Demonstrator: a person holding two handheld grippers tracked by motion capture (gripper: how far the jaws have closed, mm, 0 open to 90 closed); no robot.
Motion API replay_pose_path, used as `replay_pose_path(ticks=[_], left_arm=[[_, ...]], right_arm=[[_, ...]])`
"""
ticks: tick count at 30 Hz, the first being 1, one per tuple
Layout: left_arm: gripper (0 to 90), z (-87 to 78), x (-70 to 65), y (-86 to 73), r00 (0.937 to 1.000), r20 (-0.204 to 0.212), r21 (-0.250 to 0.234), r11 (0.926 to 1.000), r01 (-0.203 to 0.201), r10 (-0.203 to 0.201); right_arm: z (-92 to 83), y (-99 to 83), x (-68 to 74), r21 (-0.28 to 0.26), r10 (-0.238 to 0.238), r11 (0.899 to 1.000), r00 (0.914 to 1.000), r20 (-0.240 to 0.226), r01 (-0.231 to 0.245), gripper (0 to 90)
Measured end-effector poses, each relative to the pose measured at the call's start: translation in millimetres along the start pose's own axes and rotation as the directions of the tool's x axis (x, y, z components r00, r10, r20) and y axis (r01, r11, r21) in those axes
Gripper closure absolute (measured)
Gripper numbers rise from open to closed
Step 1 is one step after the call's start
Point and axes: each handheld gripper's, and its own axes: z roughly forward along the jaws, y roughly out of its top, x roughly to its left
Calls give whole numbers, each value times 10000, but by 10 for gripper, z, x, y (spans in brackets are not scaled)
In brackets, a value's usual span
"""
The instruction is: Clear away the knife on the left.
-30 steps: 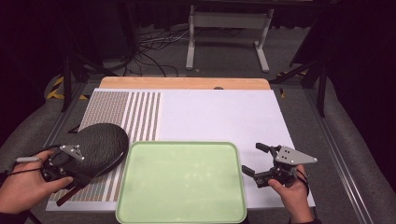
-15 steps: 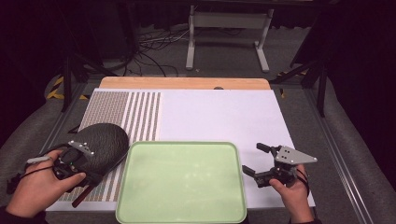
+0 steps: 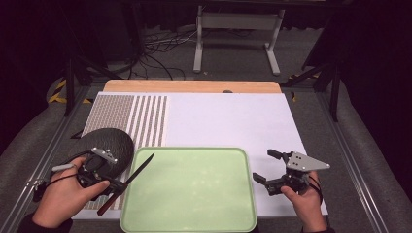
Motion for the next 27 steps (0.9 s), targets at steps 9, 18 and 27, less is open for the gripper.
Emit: replay_pose_path(ticks=[9, 18, 27], left_arm=[[776, 116, -66, 99, 9999, 120, -61, 9999, -92, 93], [776, 255, -116, 172, 9993, 351, -225, 9997, -122, 130], [776, 373, -156, 235, 9981, 553, -145, 9996, -252, 260]], right_arm=[[-2, -6, -8, -6, 8, 10000, 10000, 4, -8, 16], [2, -13, -12, 20, 34, 10000, 10000, 10, -34, 16], [27, -23, -4, 81, 12, 10000, 10000, -57, -12, 16]])
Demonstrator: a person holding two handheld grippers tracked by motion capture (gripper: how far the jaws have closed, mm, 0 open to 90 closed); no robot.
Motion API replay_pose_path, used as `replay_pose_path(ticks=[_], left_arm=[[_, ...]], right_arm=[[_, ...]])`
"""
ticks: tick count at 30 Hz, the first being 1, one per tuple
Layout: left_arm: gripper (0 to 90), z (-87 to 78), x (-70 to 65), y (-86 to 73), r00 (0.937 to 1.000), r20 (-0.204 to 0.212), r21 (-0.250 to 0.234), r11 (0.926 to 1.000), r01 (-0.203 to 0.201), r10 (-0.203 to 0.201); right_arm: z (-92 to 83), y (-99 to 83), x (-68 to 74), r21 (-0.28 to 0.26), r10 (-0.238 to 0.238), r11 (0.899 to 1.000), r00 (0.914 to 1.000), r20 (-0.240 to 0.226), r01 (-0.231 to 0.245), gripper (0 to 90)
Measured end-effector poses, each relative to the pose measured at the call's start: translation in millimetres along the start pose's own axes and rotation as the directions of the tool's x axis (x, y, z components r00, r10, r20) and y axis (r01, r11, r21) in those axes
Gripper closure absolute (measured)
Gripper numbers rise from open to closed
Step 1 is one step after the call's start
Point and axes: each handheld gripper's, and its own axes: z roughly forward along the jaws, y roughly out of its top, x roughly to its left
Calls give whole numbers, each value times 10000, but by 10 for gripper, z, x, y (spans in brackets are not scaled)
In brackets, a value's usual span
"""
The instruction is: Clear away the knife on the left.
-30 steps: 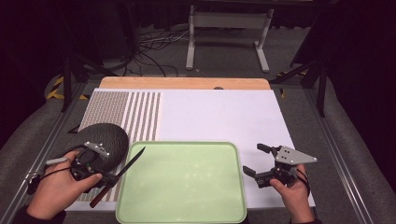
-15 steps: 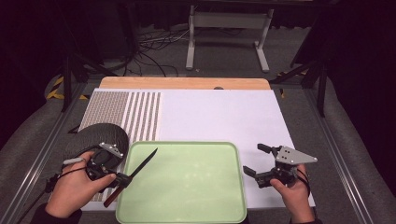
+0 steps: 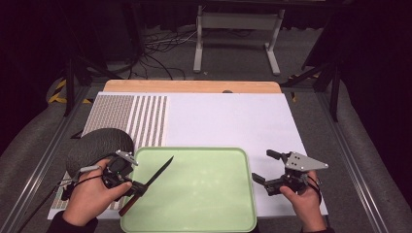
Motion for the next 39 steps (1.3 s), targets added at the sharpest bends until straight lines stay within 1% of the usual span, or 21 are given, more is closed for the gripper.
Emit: replay_pose_path(ticks=[2, 7, 12, 15, 16, 20, 22, 27, 33, 36, 39], left_arm=[[776, 37, -6, 13, 10000, 50, 123, 9999, -23, 22], [775, 90, -9, 37, 10000, 43, 178, 9998, -53, 52], [776, 131, 2, 45, 9999, -23, 252, 9996, 118, -117], [776, 189, 10, 63, 9995, -9, 277, 9991, 311, -311], [776, 227, 15, 71, 9995, 42, 396, 9988, 305, -307], [776, 274, 35, 62, 9990, -4, 566, 9974, 457, -457], [775, 289, 45, 59, 9989, -39, 598, 9971, 468, -466], [775, 359, 72, 55, 9983, 14, 870, 9946, 575, -578], [775, 391, 95, 56, 9980, 47, 1041, 9926, 629, -637], [776, 409, 112, 47, 9966, -6, 1061, 9910, 818, -822], [776, 424, 128, 43, 9959, -2, 1148, 9894, 894, -900]], right_arm=[[1, -1, 2, 8, -10, 10000, 10000, 1, 10, 16], [2, -1, 9, 5, 4, 10000, 10000, -38, -4, 16], [3, -10, 5, 4, 16, 10000, 10000, -72, -16, 16], [6, -27, -10, 26, 61, 10000, 10000, -45, -61, 17], [7, -30, -11, 25, 84, 10000, 10000, -44, -84, 17], [6, -25, -3, 43, 26, 10000, 10000, -83, -26, 16], [7, -26, -3, 47, 20, 10000, 10000, -88, -20, 16], [8, -33, -10, 42, 89, 10000, 9999, -115, -89, 16], [5, -35, -14, 44, 139, 9999, 9998, -115, -139, 16], [7, -36, -15, 51, 141, 9999, 9998, -131, -141, 16], [6, -38, -17, 20, 174, 9998, 9997, -140, -174, 16]])
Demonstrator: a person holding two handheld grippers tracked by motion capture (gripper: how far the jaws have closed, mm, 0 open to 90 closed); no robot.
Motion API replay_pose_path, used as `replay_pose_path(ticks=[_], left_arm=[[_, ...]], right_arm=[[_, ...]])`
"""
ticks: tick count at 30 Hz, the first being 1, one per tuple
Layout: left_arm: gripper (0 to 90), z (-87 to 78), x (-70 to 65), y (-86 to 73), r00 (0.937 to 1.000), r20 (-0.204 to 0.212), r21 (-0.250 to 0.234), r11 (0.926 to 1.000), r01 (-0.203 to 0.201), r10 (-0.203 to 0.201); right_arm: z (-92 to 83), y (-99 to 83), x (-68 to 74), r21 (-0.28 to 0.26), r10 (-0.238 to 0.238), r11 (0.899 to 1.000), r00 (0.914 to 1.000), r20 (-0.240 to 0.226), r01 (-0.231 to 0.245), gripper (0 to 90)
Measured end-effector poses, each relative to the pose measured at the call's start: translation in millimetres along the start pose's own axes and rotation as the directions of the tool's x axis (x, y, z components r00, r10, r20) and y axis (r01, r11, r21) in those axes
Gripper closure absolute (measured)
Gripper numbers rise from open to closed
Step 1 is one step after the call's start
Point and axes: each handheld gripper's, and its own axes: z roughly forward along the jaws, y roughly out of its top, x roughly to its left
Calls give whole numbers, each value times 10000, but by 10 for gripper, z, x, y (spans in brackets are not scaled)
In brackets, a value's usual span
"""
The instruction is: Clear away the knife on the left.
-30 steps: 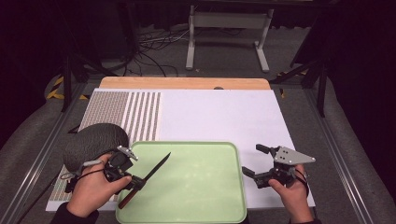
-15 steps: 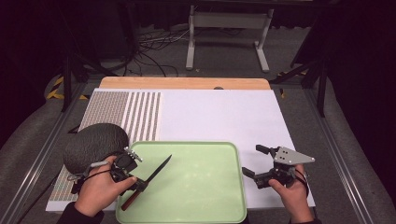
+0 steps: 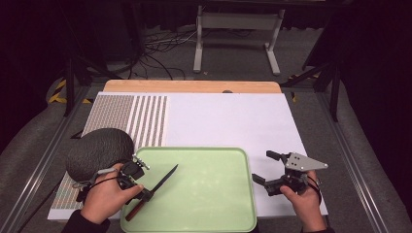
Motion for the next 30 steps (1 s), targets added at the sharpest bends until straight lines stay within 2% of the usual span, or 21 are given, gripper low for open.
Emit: replay_pose_path(ticks=[14, 27, 28, 30], left_arm=[[774, 81, 16, 13, 9999, -104, 382, 9992, 84, -80], [773, 87, 14, 10, 9997, -244, 439, 9990, 101, -90], [768, 86, 12, 10, 9997, -252, 444, 9990, 57, -46], [643, 83, 5, 9, 9997, -228, 399, 9992, 63, -54]], right_arm=[[-8, 7, 6, -13, -49, 10000, 10000, -17, 49, 16], [-11, 8, 6, 5, -63, 10000, 10000, -23, 63, 16], [-12, 8, 6, 5, -62, 10000, 10000, -26, 62, 16], [-12, 6, 4, 24, -55, 10000, 10000, -21, 55, 16]])
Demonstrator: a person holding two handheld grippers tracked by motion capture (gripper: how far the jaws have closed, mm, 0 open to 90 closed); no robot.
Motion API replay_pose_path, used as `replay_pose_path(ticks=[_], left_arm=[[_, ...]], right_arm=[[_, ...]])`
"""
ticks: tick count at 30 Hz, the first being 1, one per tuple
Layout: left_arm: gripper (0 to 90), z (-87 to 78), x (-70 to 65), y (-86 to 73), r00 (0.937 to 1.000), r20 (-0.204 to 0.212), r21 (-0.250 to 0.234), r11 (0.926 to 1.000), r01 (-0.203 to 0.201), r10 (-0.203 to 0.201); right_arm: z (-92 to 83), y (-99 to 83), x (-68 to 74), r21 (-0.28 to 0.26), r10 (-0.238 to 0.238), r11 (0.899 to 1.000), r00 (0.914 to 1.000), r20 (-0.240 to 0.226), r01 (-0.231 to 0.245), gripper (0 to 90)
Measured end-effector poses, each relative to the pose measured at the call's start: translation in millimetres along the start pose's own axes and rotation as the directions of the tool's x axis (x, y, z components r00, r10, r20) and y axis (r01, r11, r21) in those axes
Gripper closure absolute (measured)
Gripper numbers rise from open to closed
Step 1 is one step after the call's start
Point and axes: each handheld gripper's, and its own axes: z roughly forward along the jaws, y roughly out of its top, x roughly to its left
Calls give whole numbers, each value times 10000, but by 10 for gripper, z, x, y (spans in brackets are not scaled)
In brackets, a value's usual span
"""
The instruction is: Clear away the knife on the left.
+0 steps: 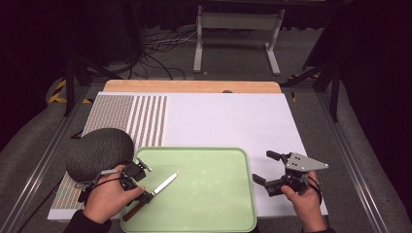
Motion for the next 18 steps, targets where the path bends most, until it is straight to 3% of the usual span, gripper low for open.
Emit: replay_pose_path(ticks=[7, 11, 15, 18], left_arm=[[431, -74, -80, -2, 9985, -107, -273, 9982, -533, 530], [284, -101, -150, 12, 9928, -402, -727, 9907, -1151, 1124], [226, -88, -194, 25, 9763, -690, -1428, 9666, -2130, 2050], [313, -73, -230, 35, 9607, -1019, -1493, 9509, -2712, 2580]], right_arm=[[2, -1, -1, 33, 23, 10000, 10000, -3, -23, 16], [1, -1, 0, 39, 25, 10000, 10000, 5, -25, 16], [1, 0, 3, 29, 21, 10000, 10000, 6, -21, 16], [2, -1, 4, 33, 20, 10000, 10000, -6, -20, 16]])
